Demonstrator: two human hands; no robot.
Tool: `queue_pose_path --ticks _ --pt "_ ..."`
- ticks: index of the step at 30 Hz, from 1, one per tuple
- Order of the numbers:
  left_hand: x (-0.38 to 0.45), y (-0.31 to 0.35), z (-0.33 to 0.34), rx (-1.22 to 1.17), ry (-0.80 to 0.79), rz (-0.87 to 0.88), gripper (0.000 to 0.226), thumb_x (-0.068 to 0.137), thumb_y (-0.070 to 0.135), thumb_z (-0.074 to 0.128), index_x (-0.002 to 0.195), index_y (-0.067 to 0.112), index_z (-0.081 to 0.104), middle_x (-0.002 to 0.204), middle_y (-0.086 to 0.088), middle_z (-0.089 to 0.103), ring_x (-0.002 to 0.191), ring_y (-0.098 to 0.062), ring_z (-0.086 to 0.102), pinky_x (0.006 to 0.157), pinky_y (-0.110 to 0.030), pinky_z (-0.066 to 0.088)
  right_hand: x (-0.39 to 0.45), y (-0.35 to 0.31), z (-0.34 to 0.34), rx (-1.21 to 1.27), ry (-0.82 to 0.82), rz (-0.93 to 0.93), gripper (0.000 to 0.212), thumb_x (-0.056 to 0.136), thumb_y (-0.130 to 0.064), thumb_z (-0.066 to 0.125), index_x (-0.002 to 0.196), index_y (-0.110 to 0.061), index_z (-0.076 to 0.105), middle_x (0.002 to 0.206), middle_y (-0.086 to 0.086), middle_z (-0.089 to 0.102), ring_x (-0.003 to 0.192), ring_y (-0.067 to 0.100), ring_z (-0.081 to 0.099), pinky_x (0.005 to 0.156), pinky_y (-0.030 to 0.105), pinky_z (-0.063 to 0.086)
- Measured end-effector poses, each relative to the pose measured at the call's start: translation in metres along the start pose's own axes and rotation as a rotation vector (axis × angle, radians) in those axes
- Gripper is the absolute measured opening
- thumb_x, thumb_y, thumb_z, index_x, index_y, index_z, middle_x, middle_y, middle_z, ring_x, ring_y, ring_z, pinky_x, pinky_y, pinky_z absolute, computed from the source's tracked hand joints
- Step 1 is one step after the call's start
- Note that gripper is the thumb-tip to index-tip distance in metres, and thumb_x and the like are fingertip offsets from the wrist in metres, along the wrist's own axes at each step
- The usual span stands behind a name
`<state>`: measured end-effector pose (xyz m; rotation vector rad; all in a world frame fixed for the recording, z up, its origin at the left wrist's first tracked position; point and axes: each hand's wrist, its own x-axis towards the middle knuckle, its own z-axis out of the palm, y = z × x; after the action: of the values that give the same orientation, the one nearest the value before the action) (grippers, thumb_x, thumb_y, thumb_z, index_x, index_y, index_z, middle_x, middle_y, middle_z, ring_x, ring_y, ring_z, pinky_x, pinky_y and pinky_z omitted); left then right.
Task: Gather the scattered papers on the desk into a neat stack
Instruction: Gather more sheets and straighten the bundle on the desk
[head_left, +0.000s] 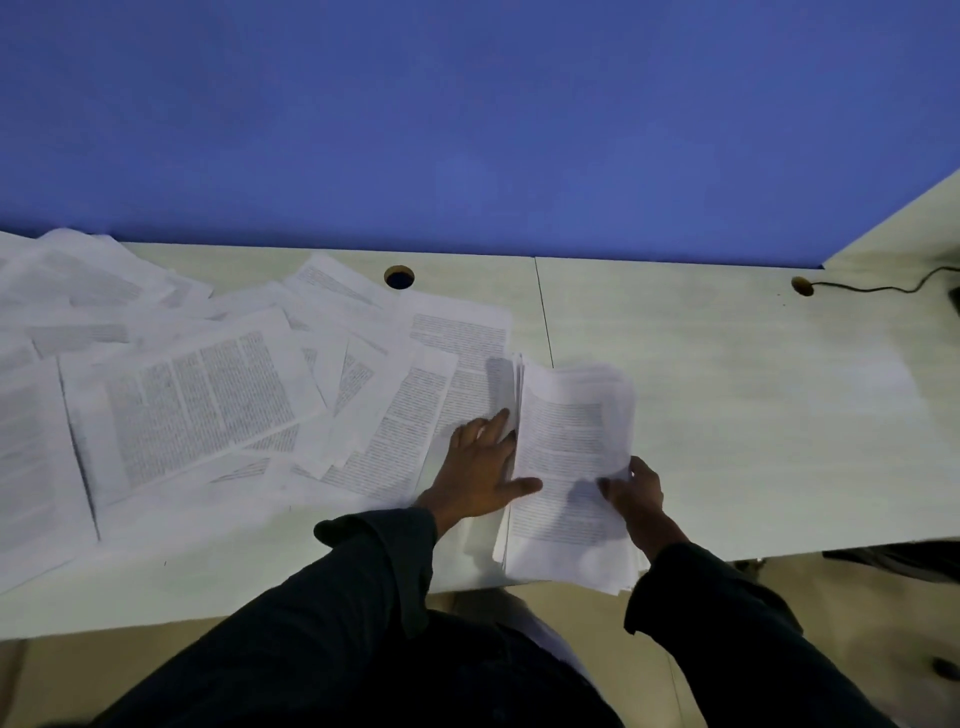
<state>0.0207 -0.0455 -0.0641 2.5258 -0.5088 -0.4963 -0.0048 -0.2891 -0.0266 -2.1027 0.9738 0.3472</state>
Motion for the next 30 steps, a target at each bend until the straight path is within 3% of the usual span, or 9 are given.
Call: queue_pose_path --ticks 2,5,9,15,19,22,24,27,30 --pt "0.006 -0.005 -0.008 0.056 -0.114 0.053 0.102 0.080 0.092 0.022 0.160 0.035 -0.003 0.171 0.002 0.000 0.157 -0.027 -0.003 0.122 -0.062 -0.001 0.002 -0.001 0.000 0.007 0.006 0.011 0.031 0.082 -0.004 0.073 0.112 -0.011 0.068 0.100 0.010 0.067 0.097 0.031 0.061 0.080 0.030 0.043" --pt "0.006 -0.018 -0.014 0.074 -0.215 0.018 0.101 0.082 0.092 0.012 0.160 0.033 -0.011 0.170 0.008 -0.008 0.157 -0.021 -0.010 0.122 -0.061 -0.008 0.004 -0.006 0.003 0.017 0.001 0.006 0.025 0.082 -0.002 0.071 0.103 -0.014 0.066 0.099 0.010 0.066 0.096 0.032 0.060 0.079 0.030 0.042" --pt "-0.007 -0.046 -0.021 0.164 -0.140 -0.094 0.107 0.082 0.091 0.007 0.162 0.022 -0.005 0.169 0.008 -0.015 0.156 -0.016 -0.015 0.124 -0.058 -0.006 0.007 -0.012 0.009 0.049 -0.011 -0.021 0.024 0.082 -0.001 0.070 0.101 -0.015 0.065 0.097 0.011 0.067 0.097 0.034 0.062 0.077 0.030 0.042" --pt "-0.014 -0.065 -0.030 0.173 -0.036 -0.181 0.111 0.081 0.090 0.011 0.163 0.015 0.003 0.170 0.003 -0.011 0.157 -0.018 -0.010 0.125 -0.056 -0.003 0.008 -0.036 0.030 0.035 -0.059 -0.072 0.026 0.084 -0.005 0.072 0.109 -0.010 0.067 0.096 0.008 0.065 0.094 0.031 0.058 0.079 0.029 0.041" --pt "-0.019 -0.079 -0.029 0.186 0.003 -0.181 0.111 0.082 0.090 0.008 0.162 0.013 0.008 0.170 0.000 -0.006 0.158 -0.023 -0.003 0.125 -0.058 0.002 0.011 -0.043 0.042 0.015 -0.057 0.027 0.030 0.084 -0.010 0.070 0.113 -0.009 0.064 0.109 0.014 0.069 0.111 0.038 0.061 0.089 0.035 0.048" --pt "-0.018 -0.084 -0.033 0.169 -0.034 -0.179 0.103 0.088 0.083 0.019 0.162 0.012 0.009 0.170 -0.002 -0.004 0.158 -0.024 -0.002 0.125 -0.058 0.005 -0.006 -0.067 0.056 -0.165 0.202 0.056 0.054 0.074 -0.018 0.074 0.124 -0.012 0.055 0.127 0.018 0.058 0.120 0.041 0.053 0.101 0.048 0.041" --pt "-0.019 -0.083 -0.036 0.113 0.016 -0.168 0.089 0.096 0.066 0.041 0.162 0.012 0.015 0.171 -0.003 0.004 0.158 -0.023 0.004 0.126 -0.054 0.008 -0.018 -0.090 0.074 -0.239 0.355 -0.189 0.058 0.068 -0.012 0.073 0.124 -0.013 0.057 0.125 0.017 0.056 0.117 0.040 0.052 0.095 0.047 0.043" --pt "-0.025 -0.085 -0.048 -0.095 0.199 -0.176 0.067 0.098 0.032 0.062 0.155 0.007 0.036 0.161 -0.011 0.038 0.148 -0.030 0.036 0.122 -0.045 0.027 -0.030 -0.131 0.116 -0.074 0.047 -0.521 0.045 0.074 0.001 0.066 0.117 -0.011 0.064 0.111 0.008 0.064 0.104 0.030 0.064 0.087 0.045 0.055" --pt "-0.038 -0.096 -0.068 -0.297 0.431 -0.286 0.046 0.099 0.030 0.056 0.137 0.005 0.058 0.138 -0.013 0.063 0.127 -0.033 0.059 0.111 -0.046 0.046 -0.043 -0.170 0.159 -0.050 -0.249 -0.548 0.038 0.081 0.003 0.065 0.118 -0.006 0.064 0.105 0.009 0.070 0.100 0.027 0.069 0.088 0.025 0.053"
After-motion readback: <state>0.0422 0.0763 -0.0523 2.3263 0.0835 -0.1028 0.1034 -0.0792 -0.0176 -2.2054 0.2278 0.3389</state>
